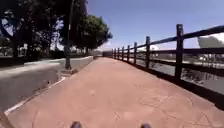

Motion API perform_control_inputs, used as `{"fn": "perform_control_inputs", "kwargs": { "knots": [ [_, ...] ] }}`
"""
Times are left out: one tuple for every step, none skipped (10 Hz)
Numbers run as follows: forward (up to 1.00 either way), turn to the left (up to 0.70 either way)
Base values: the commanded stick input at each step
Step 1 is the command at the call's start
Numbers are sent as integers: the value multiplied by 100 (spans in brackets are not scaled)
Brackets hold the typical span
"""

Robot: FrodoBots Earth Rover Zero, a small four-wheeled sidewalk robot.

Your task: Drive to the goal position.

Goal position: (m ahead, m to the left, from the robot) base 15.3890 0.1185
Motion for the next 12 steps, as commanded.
{"fn": "perform_control_inputs", "kwargs": {
  "knots": [
    [100, 0],
    [100, 0],
    [100, 0],
    [100, 0],
    [100, 0],
    [100, 0],
    [100, 0],
    [100, 0],
    [100, 0],
    [100, 0],
    [100, 0],
    [100, 0]
  ]
}}
